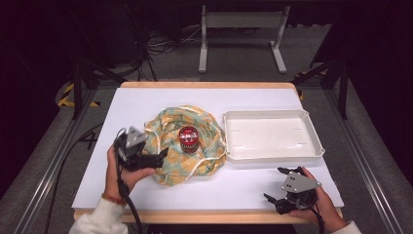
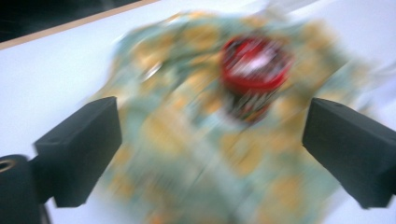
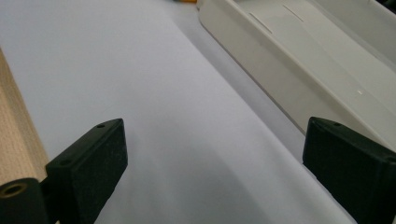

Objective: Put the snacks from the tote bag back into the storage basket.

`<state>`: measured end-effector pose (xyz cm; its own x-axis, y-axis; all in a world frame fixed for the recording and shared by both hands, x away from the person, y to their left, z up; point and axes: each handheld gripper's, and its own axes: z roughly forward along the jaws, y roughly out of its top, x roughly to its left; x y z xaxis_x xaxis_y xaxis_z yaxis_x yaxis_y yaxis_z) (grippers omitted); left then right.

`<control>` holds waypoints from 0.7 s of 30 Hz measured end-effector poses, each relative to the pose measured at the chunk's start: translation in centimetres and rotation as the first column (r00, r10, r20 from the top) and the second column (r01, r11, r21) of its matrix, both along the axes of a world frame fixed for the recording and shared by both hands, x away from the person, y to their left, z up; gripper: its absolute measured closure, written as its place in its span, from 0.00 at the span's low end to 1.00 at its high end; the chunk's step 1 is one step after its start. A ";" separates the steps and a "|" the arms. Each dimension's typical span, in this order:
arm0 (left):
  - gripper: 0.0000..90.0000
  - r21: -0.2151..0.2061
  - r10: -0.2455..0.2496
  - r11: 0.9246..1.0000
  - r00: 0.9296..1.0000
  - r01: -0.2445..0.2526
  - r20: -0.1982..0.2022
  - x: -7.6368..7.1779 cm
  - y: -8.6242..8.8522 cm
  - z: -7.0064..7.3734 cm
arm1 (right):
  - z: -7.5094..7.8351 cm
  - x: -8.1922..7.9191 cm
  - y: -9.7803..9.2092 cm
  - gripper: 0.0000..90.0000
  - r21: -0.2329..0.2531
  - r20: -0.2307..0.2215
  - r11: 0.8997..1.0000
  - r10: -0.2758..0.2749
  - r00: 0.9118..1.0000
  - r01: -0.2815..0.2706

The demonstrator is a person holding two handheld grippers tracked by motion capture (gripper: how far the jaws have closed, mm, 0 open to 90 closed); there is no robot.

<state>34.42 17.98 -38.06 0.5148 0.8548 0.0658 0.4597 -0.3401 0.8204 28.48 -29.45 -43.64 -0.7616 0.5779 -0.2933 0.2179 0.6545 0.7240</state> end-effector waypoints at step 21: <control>0.07 0.012 -0.150 0.989 0.988 0.150 0.021 -2.4 3.2 -6.2 | 0.7 0.1 -0.2 0.08 0.029 0.055 0.999 -0.018 0.998 0.016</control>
<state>31.97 21.22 -44.23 0.6357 0.7671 0.0863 0.3851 -0.4121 0.8257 28.62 -29.62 -42.92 -0.7348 0.5991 -0.3181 0.1878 0.6303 0.7533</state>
